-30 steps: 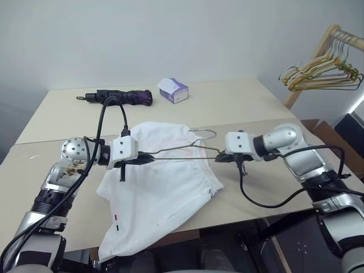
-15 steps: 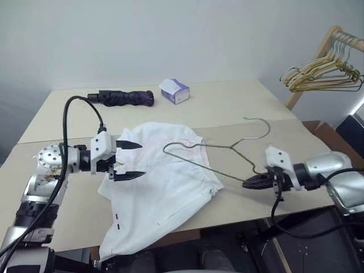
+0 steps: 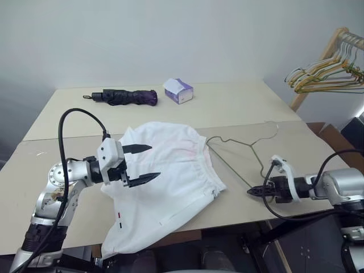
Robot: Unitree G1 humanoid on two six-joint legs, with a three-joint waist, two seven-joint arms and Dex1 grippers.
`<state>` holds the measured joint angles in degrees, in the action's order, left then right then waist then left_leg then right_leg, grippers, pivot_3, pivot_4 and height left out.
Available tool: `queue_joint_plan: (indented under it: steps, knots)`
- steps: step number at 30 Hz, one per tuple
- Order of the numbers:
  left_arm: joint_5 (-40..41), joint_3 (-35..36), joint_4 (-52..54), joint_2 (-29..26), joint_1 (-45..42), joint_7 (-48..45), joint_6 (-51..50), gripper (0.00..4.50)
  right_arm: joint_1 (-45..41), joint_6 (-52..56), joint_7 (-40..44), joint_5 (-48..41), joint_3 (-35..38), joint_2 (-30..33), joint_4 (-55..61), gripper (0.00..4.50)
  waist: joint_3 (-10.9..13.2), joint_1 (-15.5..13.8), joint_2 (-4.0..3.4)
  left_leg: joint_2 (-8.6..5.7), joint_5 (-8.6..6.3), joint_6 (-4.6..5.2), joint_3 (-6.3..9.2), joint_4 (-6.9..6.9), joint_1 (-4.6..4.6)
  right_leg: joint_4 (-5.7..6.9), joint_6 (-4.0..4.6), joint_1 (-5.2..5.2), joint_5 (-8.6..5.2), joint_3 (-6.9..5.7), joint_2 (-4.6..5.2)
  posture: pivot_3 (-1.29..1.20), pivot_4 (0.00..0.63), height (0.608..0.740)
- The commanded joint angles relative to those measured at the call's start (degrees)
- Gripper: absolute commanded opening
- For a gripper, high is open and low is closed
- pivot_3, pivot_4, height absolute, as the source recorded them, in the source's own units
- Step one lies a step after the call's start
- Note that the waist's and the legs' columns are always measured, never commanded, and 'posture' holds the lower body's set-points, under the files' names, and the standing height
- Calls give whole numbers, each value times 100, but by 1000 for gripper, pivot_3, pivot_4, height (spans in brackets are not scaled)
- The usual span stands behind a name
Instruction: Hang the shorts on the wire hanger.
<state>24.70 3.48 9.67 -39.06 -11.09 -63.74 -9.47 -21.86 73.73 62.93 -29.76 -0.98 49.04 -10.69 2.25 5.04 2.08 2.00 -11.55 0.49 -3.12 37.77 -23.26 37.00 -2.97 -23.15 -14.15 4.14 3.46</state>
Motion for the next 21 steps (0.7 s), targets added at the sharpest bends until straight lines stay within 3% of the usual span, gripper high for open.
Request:
queue_joint_plan:
  steps: [1,21]
  knots:
    - [40,178,150,-10,-22,119,126,4453,20,95,-5,-337,532,9,-76,0,0,1,0,0,0,0,0,0,0,0,0,0,0,0,0,-59,0,740]
    - [108,198,157,-151,1,83,111,4453,-255,24,318,-465,-119,-80,-151,0,-2,28,-3,2,0,0,2,0,-1,-1,-6,0,-4,0,-3,-31,0,740]
